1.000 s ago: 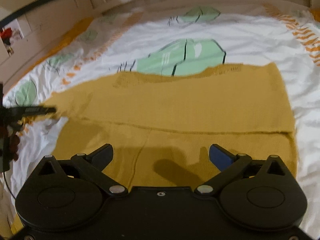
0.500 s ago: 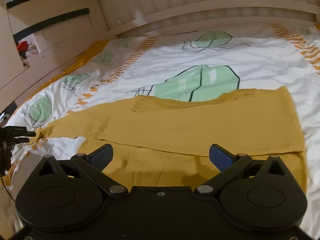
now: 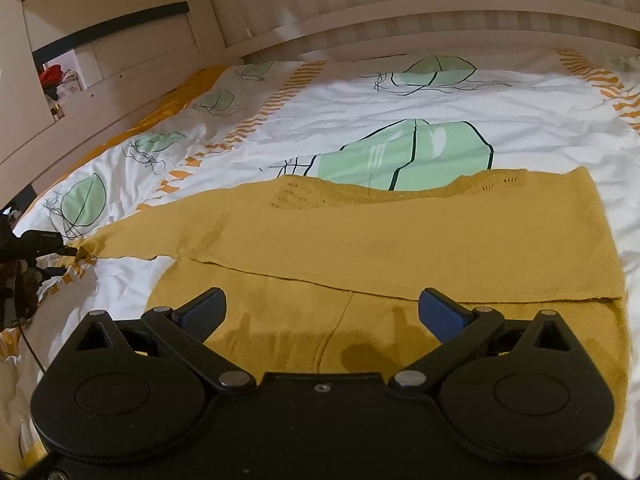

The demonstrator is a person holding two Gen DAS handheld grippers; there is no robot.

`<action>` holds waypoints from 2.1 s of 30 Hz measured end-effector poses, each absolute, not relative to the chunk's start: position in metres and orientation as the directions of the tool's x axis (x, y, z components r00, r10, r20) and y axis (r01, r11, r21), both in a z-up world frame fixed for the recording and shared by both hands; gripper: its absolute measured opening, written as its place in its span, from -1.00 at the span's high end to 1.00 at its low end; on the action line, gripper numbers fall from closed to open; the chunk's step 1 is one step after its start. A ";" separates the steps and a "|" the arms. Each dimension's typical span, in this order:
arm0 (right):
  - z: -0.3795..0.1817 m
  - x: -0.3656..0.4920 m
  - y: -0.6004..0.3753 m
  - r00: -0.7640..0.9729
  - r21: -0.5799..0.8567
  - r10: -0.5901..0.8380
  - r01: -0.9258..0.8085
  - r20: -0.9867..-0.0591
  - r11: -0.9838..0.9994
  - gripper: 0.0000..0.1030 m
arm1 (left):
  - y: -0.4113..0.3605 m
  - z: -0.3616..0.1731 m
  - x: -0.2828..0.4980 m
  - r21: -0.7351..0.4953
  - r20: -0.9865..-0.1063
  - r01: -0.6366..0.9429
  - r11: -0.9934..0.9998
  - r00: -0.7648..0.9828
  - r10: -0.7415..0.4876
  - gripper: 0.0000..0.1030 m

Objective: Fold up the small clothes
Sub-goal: 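Grasp the other sleeve cuff with the left tool, then lift and fold the sleeve across the sweater body with the left tool, release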

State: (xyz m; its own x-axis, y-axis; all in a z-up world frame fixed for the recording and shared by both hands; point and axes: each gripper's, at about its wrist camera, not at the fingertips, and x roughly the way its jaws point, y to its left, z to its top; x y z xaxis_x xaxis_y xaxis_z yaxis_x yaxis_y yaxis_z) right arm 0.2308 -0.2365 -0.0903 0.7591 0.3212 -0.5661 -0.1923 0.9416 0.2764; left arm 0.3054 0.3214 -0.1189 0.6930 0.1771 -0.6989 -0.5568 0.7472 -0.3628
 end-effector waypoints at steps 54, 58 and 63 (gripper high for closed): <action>-0.058 0.231 -0.356 0.826 0.374 0.066 0.180 -0.559 0.910 -0.99 | -0.163 -0.034 0.331 -0.340 -0.517 0.487 0.804 0.618 -0.593 0.20; -0.061 0.233 -0.355 0.826 0.382 0.078 0.172 -0.558 0.908 -0.99 | -0.140 -0.028 0.316 -0.264 -0.519 0.478 0.838 0.662 -0.541 0.12; -0.068 0.237 -0.351 0.823 0.380 0.097 0.152 -0.560 0.912 -0.99 | -0.085 -0.051 0.307 -0.134 -0.609 0.375 0.917 0.699 -0.375 0.12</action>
